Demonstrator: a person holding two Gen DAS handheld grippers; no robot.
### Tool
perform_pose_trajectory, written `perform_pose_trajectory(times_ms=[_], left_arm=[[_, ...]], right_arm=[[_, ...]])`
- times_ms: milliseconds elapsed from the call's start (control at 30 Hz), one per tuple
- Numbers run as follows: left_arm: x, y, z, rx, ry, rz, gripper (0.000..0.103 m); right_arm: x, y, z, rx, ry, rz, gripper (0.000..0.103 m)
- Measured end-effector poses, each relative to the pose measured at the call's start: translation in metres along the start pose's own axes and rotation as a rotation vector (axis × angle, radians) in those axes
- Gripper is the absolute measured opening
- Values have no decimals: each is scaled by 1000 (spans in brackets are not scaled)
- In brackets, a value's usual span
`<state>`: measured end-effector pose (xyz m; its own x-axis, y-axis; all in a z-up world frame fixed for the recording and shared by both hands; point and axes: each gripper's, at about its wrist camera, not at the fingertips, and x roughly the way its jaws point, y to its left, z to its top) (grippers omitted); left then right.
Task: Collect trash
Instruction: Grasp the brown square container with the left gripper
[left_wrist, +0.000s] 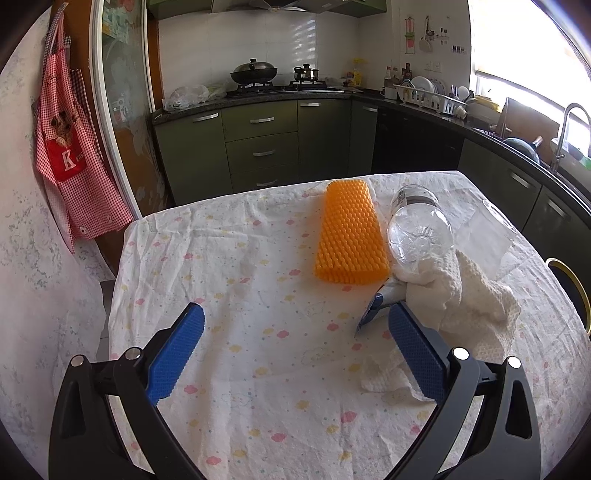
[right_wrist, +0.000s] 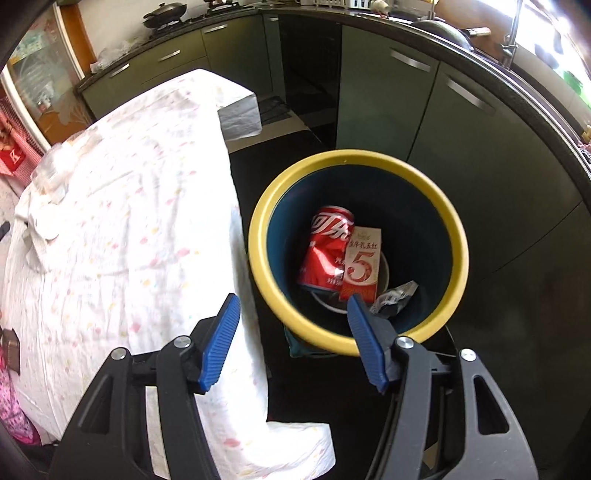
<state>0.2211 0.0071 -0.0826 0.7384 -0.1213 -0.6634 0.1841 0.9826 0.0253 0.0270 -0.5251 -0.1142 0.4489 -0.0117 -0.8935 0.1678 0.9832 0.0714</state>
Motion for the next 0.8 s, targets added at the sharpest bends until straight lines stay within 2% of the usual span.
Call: perform_pose_trajectory(times_ms=[200,400,633,800], left_arm=[[-12,-5,-1,0,18,-26,98],[-49,-11,-16,37,60,-53,98],[-99,-21,-64,88,150,-101,98],[-118,-29,-101,61,187,-137,98]], right_arm=[[0,10,-12,3,-12,37,58],[-6,26,-10,-28,-57,84,60],[-9,43,-9,-65,-85,137,61],[-11,48,-13,-75,-92,154,61]])
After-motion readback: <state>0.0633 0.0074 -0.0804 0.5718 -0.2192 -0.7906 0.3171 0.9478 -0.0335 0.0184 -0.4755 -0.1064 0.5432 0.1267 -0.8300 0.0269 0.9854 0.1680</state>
